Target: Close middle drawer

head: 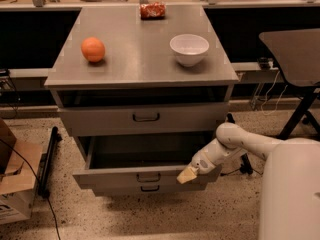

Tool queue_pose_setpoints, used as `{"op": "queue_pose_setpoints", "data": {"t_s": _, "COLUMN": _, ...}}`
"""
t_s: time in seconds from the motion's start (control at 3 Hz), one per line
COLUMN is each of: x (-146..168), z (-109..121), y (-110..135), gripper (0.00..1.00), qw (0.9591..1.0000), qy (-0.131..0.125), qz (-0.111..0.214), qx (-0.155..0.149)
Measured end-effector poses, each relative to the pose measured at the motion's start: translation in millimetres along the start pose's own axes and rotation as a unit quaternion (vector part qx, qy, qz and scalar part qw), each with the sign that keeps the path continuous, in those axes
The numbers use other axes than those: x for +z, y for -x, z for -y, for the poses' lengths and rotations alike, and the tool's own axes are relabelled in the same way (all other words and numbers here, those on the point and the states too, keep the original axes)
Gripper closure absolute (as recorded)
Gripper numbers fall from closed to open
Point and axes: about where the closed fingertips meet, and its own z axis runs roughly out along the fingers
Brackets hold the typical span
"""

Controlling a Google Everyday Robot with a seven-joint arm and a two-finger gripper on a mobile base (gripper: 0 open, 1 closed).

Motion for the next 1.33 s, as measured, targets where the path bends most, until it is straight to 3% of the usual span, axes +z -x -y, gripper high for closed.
{"op": "queue_pose_setpoints", "data": {"t_s": 1.33, "x": -0.2, "z": 7.6, "y": 12.5, "gripper": 1.00, "qw": 0.9998, "qy": 0.012, "qz": 0.011, "qx": -0.013}}
